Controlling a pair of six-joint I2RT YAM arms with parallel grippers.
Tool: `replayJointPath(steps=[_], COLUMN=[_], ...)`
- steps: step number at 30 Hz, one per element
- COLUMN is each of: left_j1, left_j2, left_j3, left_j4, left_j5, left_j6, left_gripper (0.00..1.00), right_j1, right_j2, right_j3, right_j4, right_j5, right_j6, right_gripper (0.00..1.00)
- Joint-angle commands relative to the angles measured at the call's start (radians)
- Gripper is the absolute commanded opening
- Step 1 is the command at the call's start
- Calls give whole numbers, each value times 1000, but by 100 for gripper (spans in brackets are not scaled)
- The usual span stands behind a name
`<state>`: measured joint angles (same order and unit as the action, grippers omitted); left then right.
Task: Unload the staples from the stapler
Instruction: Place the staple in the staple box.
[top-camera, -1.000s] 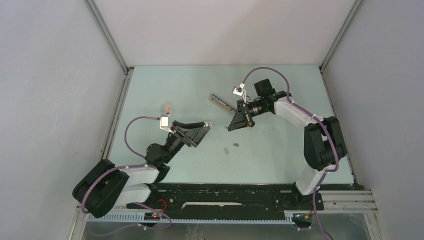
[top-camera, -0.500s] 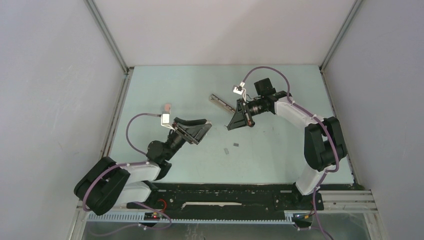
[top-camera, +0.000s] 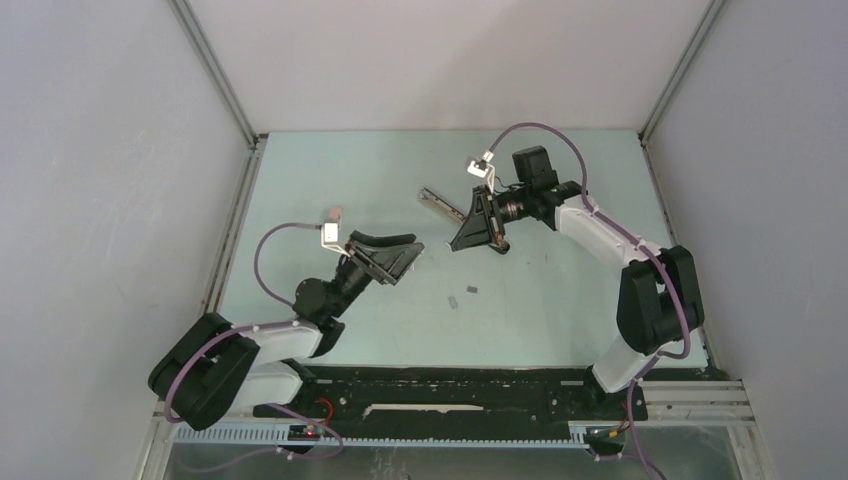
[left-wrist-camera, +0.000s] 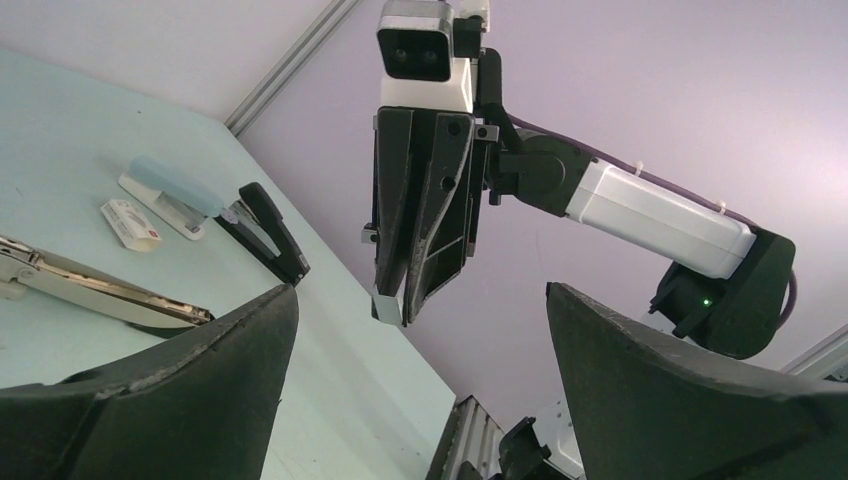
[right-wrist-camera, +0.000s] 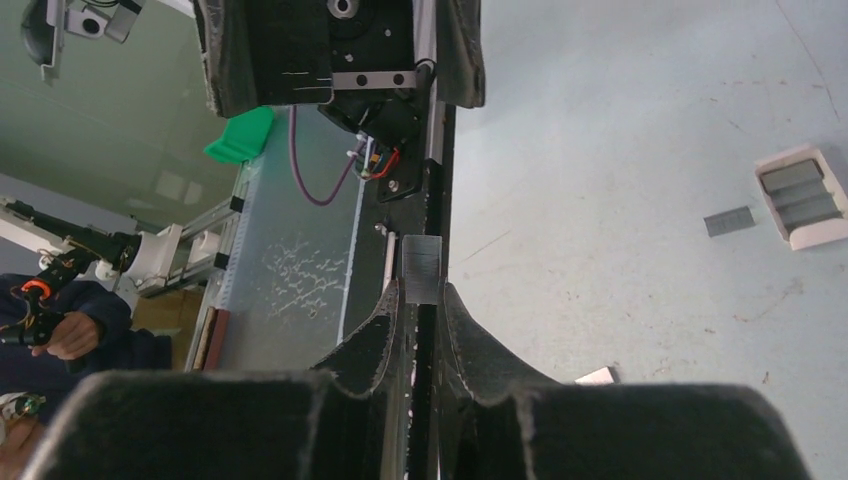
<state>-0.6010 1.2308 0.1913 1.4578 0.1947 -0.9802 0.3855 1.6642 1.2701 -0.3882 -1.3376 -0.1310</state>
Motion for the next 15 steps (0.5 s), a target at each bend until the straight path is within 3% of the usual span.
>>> replayJointPath(steps=[1,15], left_j1=[-9,-17], left_j2=[7,-37], left_j3=[54,13], left_j4=[46,48], left_j5=[9,-15], left_j6=[-45,-48], left_gripper=[99,99], right_j1=[23,53], right_j2=[-50,-51], right_j3=[-1,-2], right_j4=[49,71], right_j5=[-31,-44], right_j6=[55,78], right_gripper=[18,18])
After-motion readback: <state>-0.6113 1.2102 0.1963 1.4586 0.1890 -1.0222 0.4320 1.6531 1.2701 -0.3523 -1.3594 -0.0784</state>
